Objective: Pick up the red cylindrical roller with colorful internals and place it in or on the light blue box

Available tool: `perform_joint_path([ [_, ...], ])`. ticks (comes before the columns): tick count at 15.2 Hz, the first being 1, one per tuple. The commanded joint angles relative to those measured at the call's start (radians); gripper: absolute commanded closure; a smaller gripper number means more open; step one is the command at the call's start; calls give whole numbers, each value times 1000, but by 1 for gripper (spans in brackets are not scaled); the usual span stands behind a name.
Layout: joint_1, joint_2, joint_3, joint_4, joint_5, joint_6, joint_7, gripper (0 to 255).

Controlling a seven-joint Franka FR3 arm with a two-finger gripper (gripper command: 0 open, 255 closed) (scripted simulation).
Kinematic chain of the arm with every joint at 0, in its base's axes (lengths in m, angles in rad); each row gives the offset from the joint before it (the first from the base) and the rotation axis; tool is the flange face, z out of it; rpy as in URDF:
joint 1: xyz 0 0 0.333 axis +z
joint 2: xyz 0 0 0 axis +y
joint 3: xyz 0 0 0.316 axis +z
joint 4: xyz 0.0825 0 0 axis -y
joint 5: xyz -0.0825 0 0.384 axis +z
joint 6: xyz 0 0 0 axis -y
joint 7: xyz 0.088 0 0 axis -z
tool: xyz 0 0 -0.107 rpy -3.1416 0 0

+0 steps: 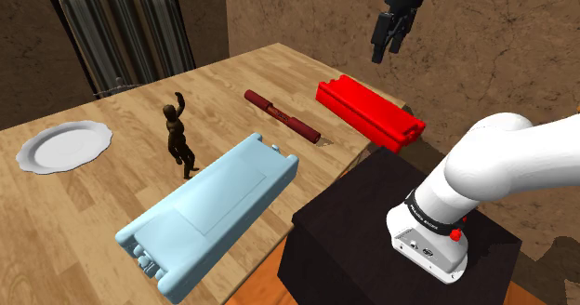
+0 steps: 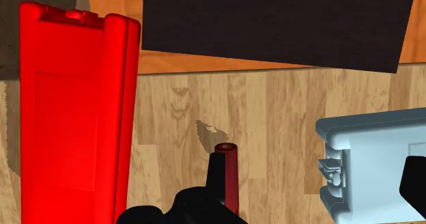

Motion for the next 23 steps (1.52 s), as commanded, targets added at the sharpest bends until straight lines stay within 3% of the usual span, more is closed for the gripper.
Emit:
perform_joint_path([
  [1, 0, 0, 0, 0, 0, 0, 0, 0],
  [12, 2, 333, -23, -37, 12, 381, -4, 0],
  [23, 8, 753, -37, 103, 52, 672, -29, 0],
])
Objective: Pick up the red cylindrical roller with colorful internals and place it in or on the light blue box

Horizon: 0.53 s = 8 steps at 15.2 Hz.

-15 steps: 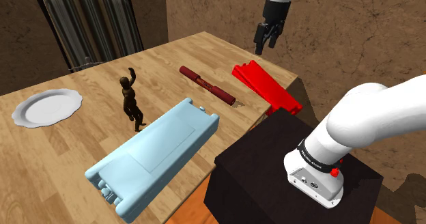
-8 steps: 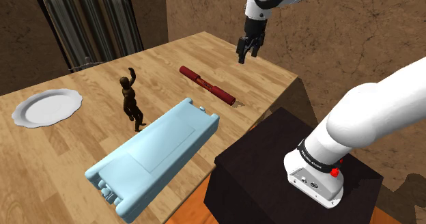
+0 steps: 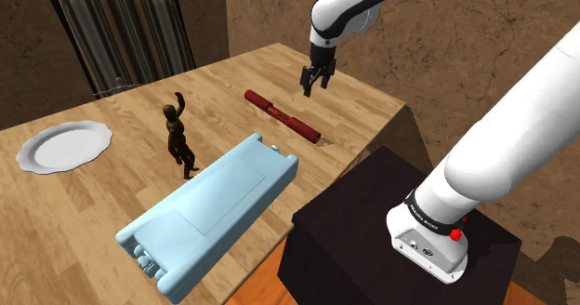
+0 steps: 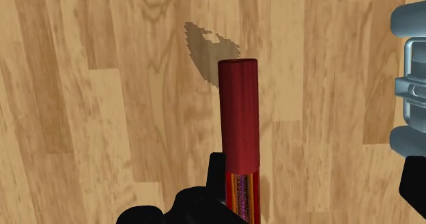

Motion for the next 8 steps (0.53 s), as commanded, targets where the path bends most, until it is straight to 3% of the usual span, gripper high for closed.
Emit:
perform_joint_path([
  [1, 1, 74, 0, 43, 10, 34, -5, 0],
  [8, -6, 350, 6, 225, 48, 134, -28, 0],
])
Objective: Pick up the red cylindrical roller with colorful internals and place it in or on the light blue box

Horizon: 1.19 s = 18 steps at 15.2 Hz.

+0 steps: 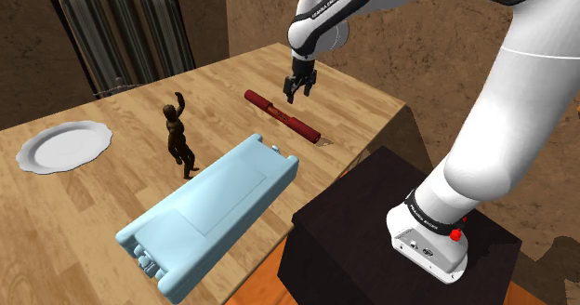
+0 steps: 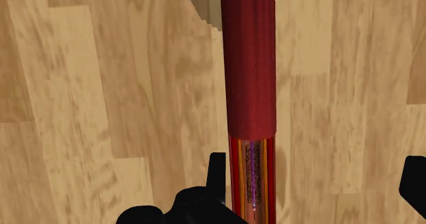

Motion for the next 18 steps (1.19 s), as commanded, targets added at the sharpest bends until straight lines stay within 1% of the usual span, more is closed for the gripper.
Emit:
perform_joint_path([
  [1, -4, 84, 2, 64, 11, 21, -8, 0],
  [5, -12, 241, 10, 203, 27, 44, -17, 0],
  [10, -21, 429, 20, 396, 40, 43, -22, 0],
  [18, -21, 504, 24, 407, 45, 107, -24, 0],
])
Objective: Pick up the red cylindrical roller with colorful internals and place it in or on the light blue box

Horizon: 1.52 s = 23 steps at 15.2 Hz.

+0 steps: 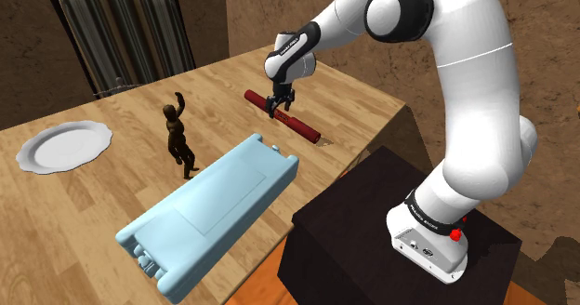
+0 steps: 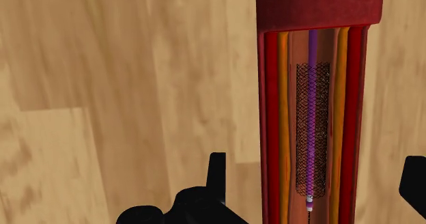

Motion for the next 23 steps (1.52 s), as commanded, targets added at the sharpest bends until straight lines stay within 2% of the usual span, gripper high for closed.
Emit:
perform_joint_path([
  [1, 0, 10, 0, 5, 0, 6, 0, 0],
  [7, 0, 10, 0, 5, 0, 6, 0, 0],
  [8, 0, 10, 0, 5, 0, 6, 0, 255],
  [17, 0, 10, 0, 5, 0, 6, 0, 255],
  [23, 2, -54, -3, -12, -3, -41, 4, 255],
])
